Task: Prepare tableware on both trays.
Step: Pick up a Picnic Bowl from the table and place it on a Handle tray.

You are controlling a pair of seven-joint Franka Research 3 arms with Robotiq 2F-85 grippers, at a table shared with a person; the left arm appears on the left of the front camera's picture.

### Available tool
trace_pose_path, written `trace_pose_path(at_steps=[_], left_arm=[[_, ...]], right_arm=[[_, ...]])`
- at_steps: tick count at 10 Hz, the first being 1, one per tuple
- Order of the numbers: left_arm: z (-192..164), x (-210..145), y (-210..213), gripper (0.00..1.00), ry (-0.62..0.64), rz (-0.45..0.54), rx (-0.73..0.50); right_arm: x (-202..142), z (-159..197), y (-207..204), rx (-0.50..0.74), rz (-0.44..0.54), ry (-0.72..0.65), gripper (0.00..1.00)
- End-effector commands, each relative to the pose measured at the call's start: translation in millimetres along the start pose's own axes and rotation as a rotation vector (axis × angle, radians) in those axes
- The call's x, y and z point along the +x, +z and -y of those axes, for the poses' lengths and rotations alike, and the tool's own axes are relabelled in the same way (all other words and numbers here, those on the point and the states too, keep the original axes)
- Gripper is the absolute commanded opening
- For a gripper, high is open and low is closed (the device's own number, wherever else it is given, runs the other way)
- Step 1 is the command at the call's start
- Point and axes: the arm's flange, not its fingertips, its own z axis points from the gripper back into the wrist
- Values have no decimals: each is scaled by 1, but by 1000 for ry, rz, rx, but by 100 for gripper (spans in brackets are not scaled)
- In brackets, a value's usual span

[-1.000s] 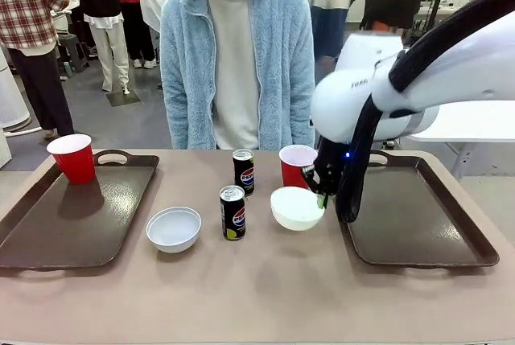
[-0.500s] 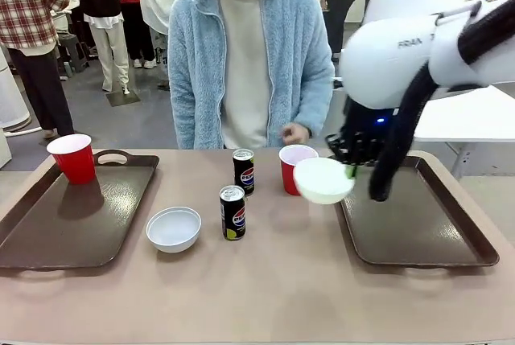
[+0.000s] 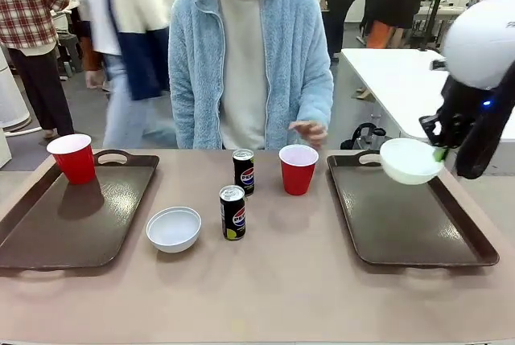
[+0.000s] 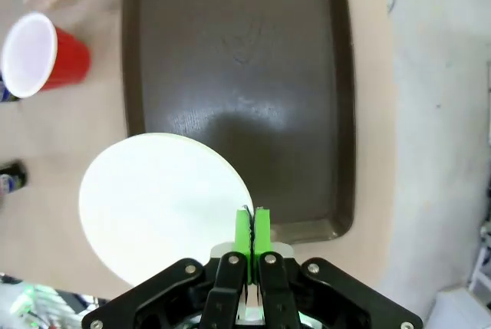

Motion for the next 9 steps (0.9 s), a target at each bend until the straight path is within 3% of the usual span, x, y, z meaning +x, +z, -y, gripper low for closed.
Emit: trace_pose_path(at_steps=[1,5,9], left_arm=[[1,0,1,100,-5,9,-18],[1,0,1,100,-5,9,-18],[1,0,1,100,-5,9,-18]], right_arm=[[-5,10,-16,41,-8,-16,0],[2,27,-84,-8,-104,-35,0],[-12,25,-83,14,-82,-50,0]])
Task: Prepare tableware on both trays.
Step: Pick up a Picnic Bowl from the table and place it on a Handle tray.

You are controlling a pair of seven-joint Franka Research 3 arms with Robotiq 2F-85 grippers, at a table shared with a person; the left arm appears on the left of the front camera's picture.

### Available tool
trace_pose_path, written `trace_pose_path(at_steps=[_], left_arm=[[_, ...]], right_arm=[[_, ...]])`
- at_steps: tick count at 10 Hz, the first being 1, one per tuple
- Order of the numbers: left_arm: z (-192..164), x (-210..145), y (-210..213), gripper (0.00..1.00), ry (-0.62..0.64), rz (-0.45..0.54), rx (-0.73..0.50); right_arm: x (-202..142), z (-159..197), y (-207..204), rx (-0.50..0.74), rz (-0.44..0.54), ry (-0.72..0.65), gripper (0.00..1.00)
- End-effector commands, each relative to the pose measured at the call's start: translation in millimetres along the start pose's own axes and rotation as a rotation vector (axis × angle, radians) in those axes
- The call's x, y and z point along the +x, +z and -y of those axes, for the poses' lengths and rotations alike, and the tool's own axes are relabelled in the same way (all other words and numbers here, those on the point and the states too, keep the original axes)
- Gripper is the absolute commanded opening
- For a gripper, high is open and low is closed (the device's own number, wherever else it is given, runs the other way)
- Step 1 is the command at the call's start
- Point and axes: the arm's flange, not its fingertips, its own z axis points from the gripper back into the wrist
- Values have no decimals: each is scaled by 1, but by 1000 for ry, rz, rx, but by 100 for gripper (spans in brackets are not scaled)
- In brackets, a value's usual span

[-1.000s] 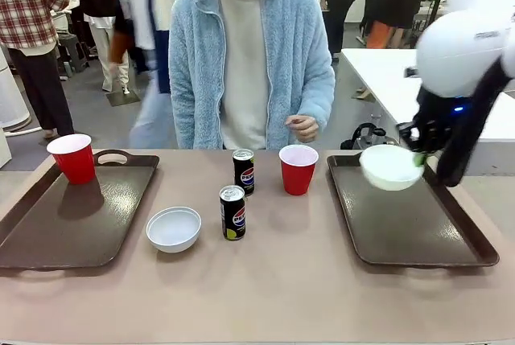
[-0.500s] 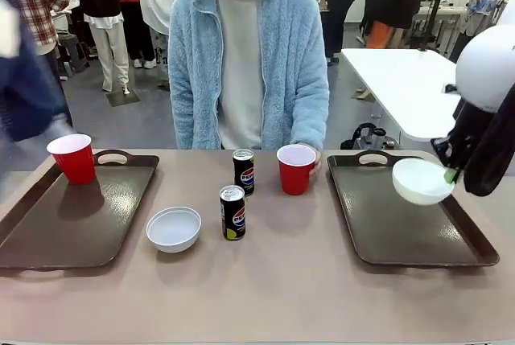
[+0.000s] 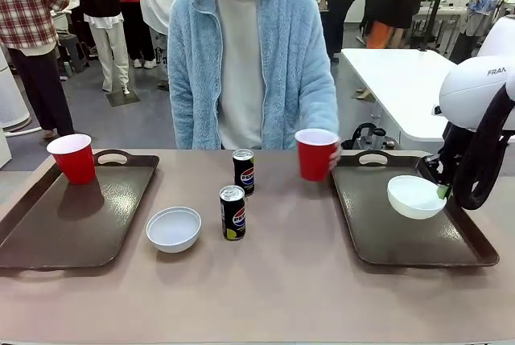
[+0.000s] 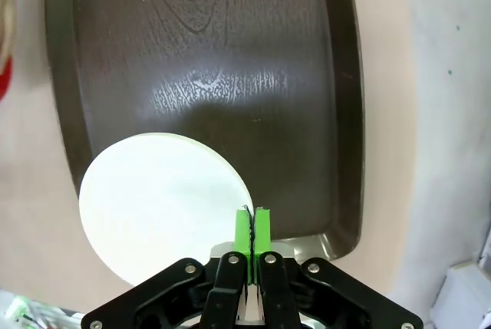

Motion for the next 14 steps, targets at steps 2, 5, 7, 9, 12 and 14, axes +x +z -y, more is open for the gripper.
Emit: trace_pose_path(at_steps=[2,5,7,9,12,14], left_arm=[[1,0,1,100,-5,9,-18],[1,0,1,100,-5,9,-18],[1,0,1,100,-5,9,-18],[1,0,1,100,-5,9,-18],[1,0,1,100,-5,9,-18],[1,0,1,100,-5,9,-18]], right_arm=[[-91,4,30,-62,-216,101,0],[-137,9,49,-39,-190,181,0],[-124,10,42,-30,-192,165,0],[-122,0,37,-11,-214,173,0],[-76,-11,30,84,-84,73,0],[-24,-12,8,129,-5,-5,0]])
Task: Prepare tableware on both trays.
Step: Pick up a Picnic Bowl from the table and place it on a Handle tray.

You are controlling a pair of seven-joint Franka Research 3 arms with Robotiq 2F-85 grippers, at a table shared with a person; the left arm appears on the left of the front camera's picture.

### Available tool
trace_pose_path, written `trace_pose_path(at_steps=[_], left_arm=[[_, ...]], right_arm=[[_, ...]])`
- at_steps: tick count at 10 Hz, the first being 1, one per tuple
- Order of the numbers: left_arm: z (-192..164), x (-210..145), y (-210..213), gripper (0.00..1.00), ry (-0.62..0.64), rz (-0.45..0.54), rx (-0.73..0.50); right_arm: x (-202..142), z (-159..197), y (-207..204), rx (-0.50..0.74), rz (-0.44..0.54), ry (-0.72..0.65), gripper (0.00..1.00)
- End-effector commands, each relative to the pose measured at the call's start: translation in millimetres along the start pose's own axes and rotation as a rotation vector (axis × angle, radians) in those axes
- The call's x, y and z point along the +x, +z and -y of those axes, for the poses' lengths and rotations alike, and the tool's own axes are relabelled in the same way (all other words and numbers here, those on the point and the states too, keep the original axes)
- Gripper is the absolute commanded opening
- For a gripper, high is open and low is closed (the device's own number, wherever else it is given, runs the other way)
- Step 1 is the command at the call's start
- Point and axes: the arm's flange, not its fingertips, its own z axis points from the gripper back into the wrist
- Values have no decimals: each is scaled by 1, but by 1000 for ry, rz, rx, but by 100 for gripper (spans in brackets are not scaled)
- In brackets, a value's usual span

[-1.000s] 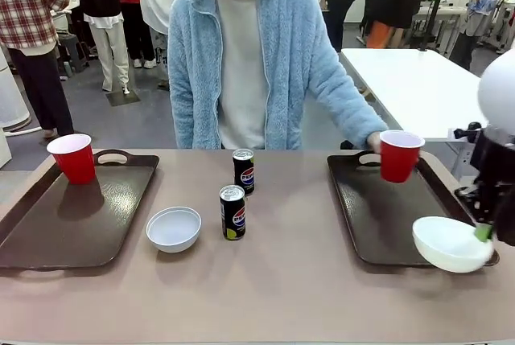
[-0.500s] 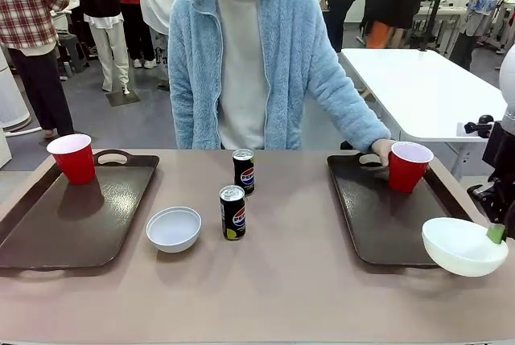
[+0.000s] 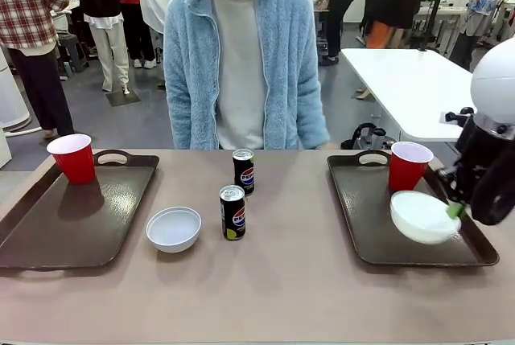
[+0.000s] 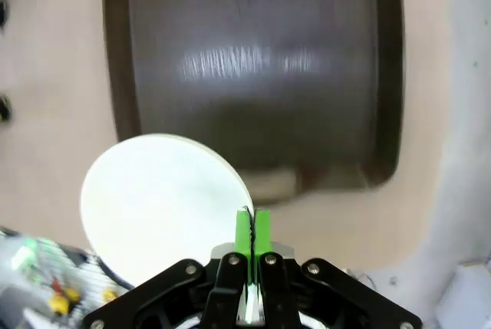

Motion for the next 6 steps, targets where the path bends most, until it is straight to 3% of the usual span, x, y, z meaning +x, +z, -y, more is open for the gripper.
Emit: trace_pose_path(at_steps=[1,4,6], left_arm=[[0,0,0,100,-5,8,-18],[0,0,0,100,-5,8,-18],[0,0,0,100,-5,8,-18]], right_arm=[[53,4,-30,42,39,-90,0],[88,27,-57,27,70,-167,0],[86,29,-63,17,45,-163,0]])
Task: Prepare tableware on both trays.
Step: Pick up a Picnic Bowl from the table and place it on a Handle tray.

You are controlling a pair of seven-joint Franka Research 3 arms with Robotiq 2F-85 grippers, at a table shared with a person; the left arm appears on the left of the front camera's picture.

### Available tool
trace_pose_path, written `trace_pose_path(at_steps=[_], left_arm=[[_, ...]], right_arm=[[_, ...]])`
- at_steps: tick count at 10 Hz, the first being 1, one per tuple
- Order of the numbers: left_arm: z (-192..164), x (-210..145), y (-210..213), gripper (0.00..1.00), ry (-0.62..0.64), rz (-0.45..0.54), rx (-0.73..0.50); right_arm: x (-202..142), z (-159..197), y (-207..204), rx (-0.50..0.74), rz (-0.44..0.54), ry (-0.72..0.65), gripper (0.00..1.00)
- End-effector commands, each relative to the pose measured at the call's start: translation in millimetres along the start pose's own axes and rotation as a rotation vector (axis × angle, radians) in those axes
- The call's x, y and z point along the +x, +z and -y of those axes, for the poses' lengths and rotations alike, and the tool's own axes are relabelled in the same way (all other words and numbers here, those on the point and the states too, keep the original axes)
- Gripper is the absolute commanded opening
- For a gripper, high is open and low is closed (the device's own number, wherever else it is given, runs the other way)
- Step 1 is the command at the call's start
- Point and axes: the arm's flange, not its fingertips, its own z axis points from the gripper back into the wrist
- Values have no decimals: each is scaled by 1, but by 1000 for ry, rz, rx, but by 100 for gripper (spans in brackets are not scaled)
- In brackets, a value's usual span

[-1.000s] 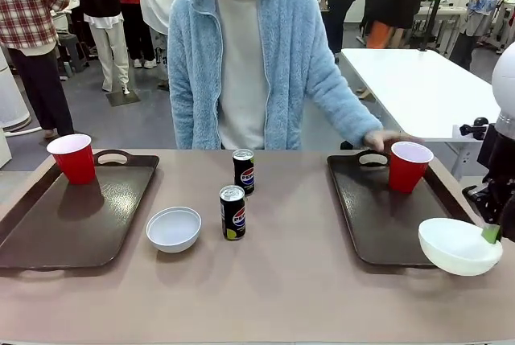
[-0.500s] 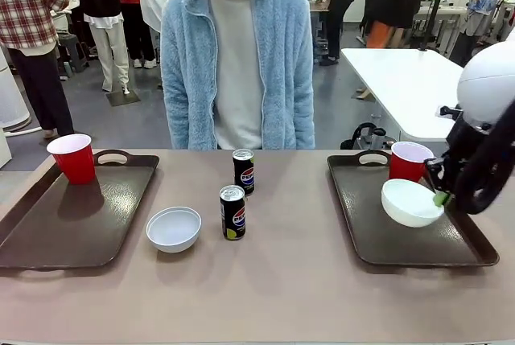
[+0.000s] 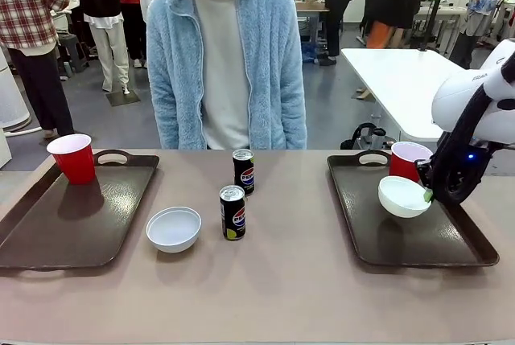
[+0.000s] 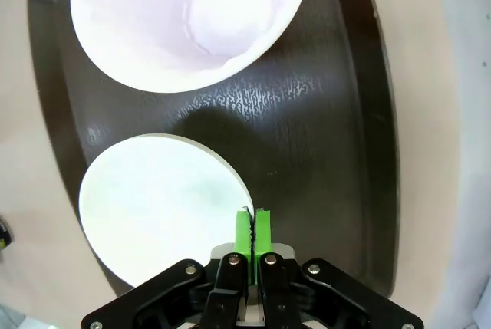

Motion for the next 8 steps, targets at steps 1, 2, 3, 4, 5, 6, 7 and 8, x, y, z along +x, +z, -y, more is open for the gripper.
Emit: trace_pose_path(at_steps=[1,2,3,4,5,6,7,8], left_arm=[[1,0,0,100,-5,8,-18],[1,0,0,100,-5,8,-18],[1,0,0,100,-5,8,-18],[1,0,0,100,-5,8,-18],[1,0,0,100,-5,8,-18],[1,0,0,100,-5,8,-18],[1,0,0,100,-5,8,-18],[1,0,0,100,-5,8,-18]], right_arm=[[-3,-1,8,-30,-7,-24,0],[-4,0,10,-54,-16,-30,0],[-6,0,10,-93,-38,-39,8],[-7,0,11,-112,-44,-43,18],[-10,-2,14,-139,-47,-44,46],[-13,-5,19,-147,-46,-39,76],[-19,-8,25,-152,-47,-29,100],[-25,-11,34,-150,-44,-16,100]])
